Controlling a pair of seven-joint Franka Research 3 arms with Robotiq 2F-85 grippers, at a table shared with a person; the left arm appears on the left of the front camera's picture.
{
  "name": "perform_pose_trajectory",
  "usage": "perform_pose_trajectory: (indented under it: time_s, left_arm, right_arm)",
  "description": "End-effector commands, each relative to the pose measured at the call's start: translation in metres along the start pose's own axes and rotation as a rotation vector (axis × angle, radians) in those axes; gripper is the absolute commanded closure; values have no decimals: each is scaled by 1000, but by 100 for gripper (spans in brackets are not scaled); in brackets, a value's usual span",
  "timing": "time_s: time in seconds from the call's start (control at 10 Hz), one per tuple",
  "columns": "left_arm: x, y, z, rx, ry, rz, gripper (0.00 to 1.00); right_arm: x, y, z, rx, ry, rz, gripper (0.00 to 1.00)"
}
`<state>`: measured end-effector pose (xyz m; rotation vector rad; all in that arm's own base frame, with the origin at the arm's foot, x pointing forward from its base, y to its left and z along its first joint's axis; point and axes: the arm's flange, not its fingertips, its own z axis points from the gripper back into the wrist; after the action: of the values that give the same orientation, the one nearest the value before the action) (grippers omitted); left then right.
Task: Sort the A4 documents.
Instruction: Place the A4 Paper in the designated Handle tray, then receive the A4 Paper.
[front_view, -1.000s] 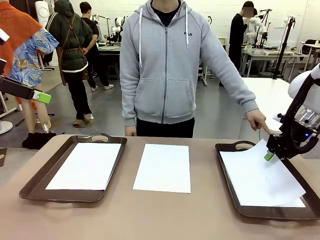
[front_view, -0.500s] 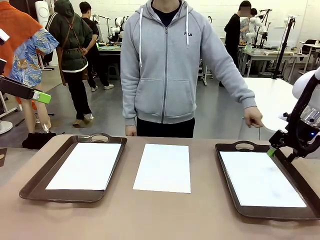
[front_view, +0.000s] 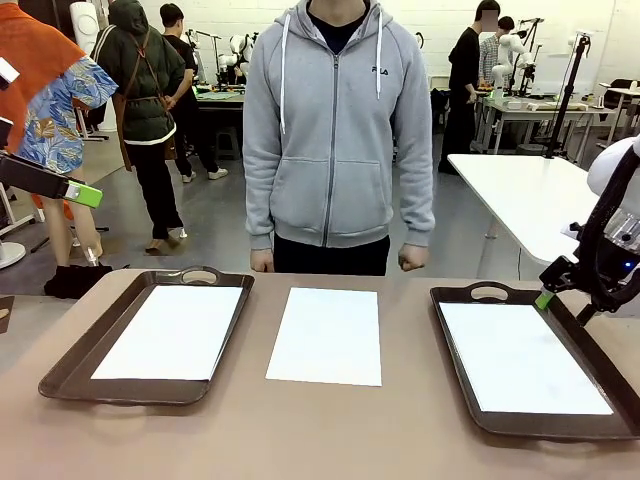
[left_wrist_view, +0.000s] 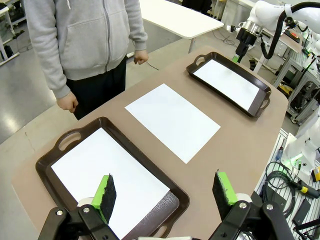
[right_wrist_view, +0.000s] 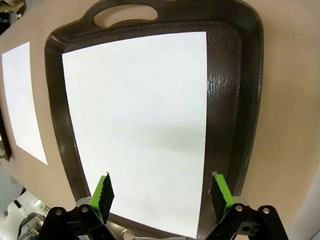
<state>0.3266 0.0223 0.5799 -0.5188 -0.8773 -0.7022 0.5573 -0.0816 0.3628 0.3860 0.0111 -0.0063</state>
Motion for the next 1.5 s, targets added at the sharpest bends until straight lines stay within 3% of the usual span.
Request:
perform_pose_trajectory:
  time_s: [0.0, 1.3, 1.4]
  left_arm:
    - [0, 0, 0, -6, -2, -4, 0]
    - [0, 0, 0, -6, -2, -4, 0]
    - [0, 0, 0, -6, -2, -4, 0]
  right_arm:
    - [-1, -4, 1, -5, 0, 2, 0]
    - [0, -2, 1, -1, 0, -2, 0]
    - [-6, 2, 8, 5, -62, 12, 0]
